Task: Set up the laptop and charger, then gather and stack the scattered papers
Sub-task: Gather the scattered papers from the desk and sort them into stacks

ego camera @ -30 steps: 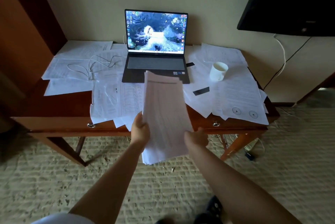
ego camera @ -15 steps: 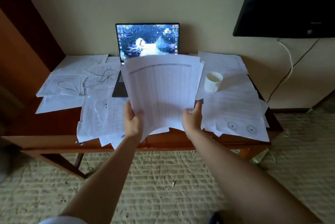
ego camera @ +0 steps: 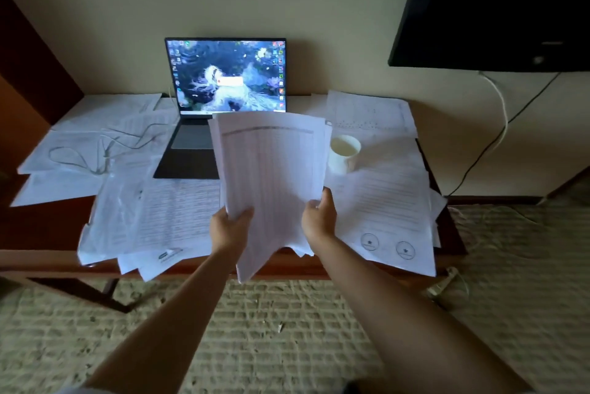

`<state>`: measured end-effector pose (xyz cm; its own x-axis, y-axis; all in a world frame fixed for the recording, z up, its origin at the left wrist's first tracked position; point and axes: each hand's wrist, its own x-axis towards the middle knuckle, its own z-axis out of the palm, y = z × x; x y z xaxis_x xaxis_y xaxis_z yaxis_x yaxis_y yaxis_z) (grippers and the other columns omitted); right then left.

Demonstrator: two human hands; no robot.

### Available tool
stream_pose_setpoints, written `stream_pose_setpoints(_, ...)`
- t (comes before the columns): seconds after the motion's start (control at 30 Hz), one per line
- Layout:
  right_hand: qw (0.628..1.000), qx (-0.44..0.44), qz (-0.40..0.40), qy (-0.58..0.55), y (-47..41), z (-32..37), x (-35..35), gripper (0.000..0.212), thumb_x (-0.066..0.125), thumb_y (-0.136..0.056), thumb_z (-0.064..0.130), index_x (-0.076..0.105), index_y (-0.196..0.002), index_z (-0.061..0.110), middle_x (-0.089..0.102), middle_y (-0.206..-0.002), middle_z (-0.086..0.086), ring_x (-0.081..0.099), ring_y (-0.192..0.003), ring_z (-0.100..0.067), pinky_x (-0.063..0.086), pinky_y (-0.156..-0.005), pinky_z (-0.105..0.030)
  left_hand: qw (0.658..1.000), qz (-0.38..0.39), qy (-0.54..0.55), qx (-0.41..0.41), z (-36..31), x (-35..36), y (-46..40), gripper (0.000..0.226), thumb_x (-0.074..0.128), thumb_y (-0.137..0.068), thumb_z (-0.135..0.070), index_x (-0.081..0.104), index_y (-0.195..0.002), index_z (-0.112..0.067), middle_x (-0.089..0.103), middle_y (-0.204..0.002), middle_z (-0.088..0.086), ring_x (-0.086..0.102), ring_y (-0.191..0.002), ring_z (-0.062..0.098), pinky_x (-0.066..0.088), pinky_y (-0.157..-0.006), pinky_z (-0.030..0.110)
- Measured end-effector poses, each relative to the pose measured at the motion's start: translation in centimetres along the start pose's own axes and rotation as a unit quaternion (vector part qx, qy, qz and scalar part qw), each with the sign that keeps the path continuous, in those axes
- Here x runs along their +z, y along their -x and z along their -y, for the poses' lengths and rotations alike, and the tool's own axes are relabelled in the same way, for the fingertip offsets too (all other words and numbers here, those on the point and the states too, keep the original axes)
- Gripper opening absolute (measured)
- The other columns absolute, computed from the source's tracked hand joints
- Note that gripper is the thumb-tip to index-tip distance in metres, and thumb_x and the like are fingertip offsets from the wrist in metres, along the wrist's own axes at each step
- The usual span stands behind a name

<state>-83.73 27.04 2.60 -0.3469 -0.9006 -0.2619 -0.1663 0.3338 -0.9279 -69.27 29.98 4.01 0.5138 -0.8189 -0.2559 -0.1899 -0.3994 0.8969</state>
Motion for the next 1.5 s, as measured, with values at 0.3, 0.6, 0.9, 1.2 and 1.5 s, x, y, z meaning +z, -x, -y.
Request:
stream_pose_setpoints(0.3, 0.991, 0.058, 0.022, 0.119, -5.3, -3.0, -8.6, 0.03, 0.044, -0.094, 0.019, 0.056, -0.118, 0.007, 0.06, -0.118, -0.014, 0.054, -0.11, -0.032, 0.041, -0.086, -0.032, 0.997, 0.047, -0.052, -0.038, 1.8, 5.8, 4.0, 0.011, 0.054, -0.085, -0.002, 0.059, -0.094, -0.008, 0.06, -0.079, 0.007, 0.055, -0.079, 0.026, 0.043, -0.064, 0.03)
stream_pose_setpoints(0.6, 0.922, 0.251, -0.063, 0.289, -3.8, -7.0, -18.8, 0.066, 0.052, -0.09, 0.025, 0.02, -0.147, 0.01, 0.017, -0.152, -0.016, 0.019, -0.139, -0.036, 0.024, -0.112, -0.045, 0.992, 0.003, 0.014, -0.125, 4.0, 8.7, 6.9, 0.012, 0.054, -0.081, 0.003, 0.059, -0.091, -0.001, 0.057, -0.075, 0.01, 0.05, -0.074, 0.026, 0.041, -0.067, 0.031)
stream_pose_setpoints(0.9, 0.975, 0.135, -0.093, 0.151, -3.9, -8.0, -17.6, 0.031, 0.038, -0.095, 0.004, 0.055, -0.12, 0.0, 0.059, -0.123, -0.018, 0.057, -0.111, -0.035, 0.045, -0.082, -0.03, 0.993, -0.002, -0.003, -0.121, 5.2, 8.4, 8.1, 0.017, 0.059, -0.073, -0.005, 0.06, -0.09, -0.001, 0.06, -0.078, 0.013, 0.052, -0.075, 0.027, 0.042, -0.069, 0.035)
stream_pose_setpoints(1.2, 0.95, -0.036, -0.181, 0.251, -1.7, -5.1, -17.6, 0.029, 0.044, -0.092, -0.001, 0.054, -0.12, 0.0, 0.063, -0.116, -0.018, 0.06, -0.109, -0.034, 0.049, -0.084, -0.04, 0.992, 0.002, 0.022, -0.12, 4.8, 7.1, 8.7, 0.012, 0.052, -0.08, 0.008, 0.055, -0.089, 0.0, 0.053, -0.076, 0.012, 0.046, -0.076, 0.025, 0.036, -0.067, 0.03)
stream_pose_setpoints(1.5, 0.916, -0.125, -0.21, 0.317, -0.6, -0.6, -17.3, 0.033, 0.042, -0.094, 0.001, 0.052, -0.126, 0.003, 0.064, -0.114, -0.017, 0.063, -0.101, -0.036, 0.049, -0.072, -0.039, 0.991, 0.043, 0.038, -0.119, 3.9, 6.5, 9.0, 0.018, 0.047, -0.081, 0.01, 0.055, -0.092, -0.002, 0.051, -0.07, 0.006, 0.047, -0.076, 0.026, 0.036, -0.066, 0.029)
